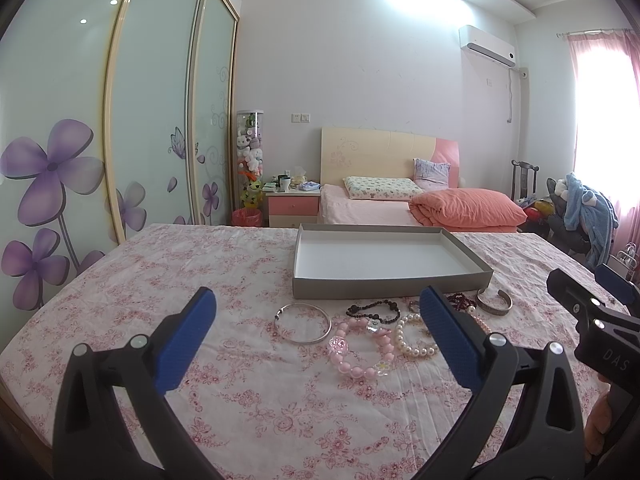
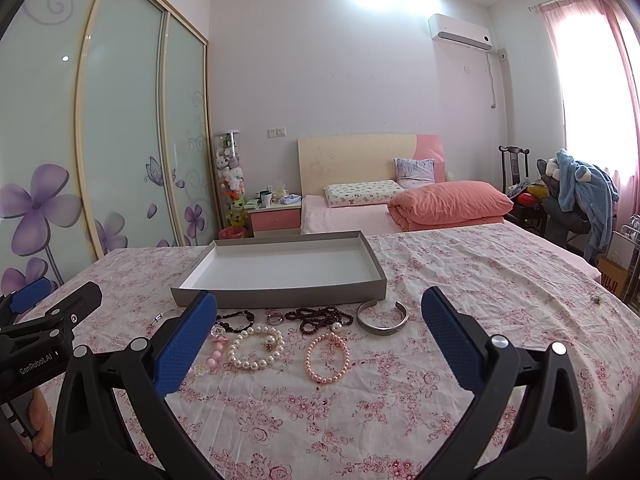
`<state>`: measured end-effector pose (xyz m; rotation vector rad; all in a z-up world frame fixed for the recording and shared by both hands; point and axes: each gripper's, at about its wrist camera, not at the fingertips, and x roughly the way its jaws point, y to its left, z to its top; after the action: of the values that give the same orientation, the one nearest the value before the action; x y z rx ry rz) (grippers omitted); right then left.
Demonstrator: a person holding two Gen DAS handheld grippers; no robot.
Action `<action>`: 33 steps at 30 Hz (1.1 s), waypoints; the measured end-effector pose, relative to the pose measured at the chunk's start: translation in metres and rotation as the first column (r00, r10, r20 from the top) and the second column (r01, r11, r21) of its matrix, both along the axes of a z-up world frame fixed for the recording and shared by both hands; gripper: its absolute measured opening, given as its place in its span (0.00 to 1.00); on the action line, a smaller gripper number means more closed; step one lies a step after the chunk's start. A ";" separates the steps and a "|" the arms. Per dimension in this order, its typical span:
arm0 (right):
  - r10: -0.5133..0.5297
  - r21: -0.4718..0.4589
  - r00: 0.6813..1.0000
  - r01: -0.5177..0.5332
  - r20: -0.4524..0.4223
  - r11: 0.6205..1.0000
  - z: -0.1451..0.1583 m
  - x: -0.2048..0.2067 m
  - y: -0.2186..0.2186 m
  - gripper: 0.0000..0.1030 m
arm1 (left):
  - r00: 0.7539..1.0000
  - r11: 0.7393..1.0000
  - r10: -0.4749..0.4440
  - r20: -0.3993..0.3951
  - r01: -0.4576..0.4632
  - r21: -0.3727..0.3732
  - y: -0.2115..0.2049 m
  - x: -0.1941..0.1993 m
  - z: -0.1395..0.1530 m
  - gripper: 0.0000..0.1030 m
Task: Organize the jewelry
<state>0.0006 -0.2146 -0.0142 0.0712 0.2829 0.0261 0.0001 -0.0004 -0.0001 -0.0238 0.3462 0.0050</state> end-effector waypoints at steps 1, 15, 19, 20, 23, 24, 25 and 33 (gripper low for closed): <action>0.000 0.000 1.000 0.000 -0.001 1.000 0.000 0.000 0.000 0.98 | 1.000 1.000 0.000 0.000 0.000 0.000 0.000 0.000 0.000 0.96; 0.001 0.001 1.000 -0.001 -0.001 1.000 -0.001 0.001 0.000 0.98 | 1.000 1.000 0.000 -0.001 0.000 0.000 0.000 0.000 0.000 0.96; 0.001 0.000 1.000 -0.001 -0.001 1.000 -0.001 0.002 0.000 0.98 | 1.000 1.000 0.001 -0.001 -0.001 0.000 0.000 0.000 0.000 0.96; 0.001 0.000 1.000 -0.001 -0.001 1.000 -0.001 0.002 0.000 0.98 | 1.000 1.000 0.001 -0.001 -0.001 0.000 0.000 0.000 0.000 0.96; 0.001 0.000 1.000 -0.001 -0.002 1.000 -0.001 0.002 0.001 0.98 | 1.000 1.000 0.000 -0.002 0.000 0.000 0.000 0.000 0.000 0.96; 0.001 0.000 1.000 -0.001 -0.004 1.000 -0.001 0.003 0.001 0.98 | 1.000 1.000 -0.001 -0.003 0.001 0.000 0.000 0.000 0.000 0.96; 0.002 -0.001 1.000 -0.002 -0.005 1.000 -0.001 0.003 0.001 0.98 | 1.000 1.000 0.000 -0.006 0.000 0.001 0.000 0.000 0.000 0.96; 0.013 0.028 0.989 -0.009 -0.149 1.000 -0.017 0.032 -0.012 0.98 | 0.987 1.000 0.011 -0.161 -0.014 -0.017 0.004 0.030 -0.022 0.96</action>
<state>0.0331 -0.2264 -0.0309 0.0988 0.4328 0.0354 0.0297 0.0034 -0.0222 -0.0437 0.5082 0.0165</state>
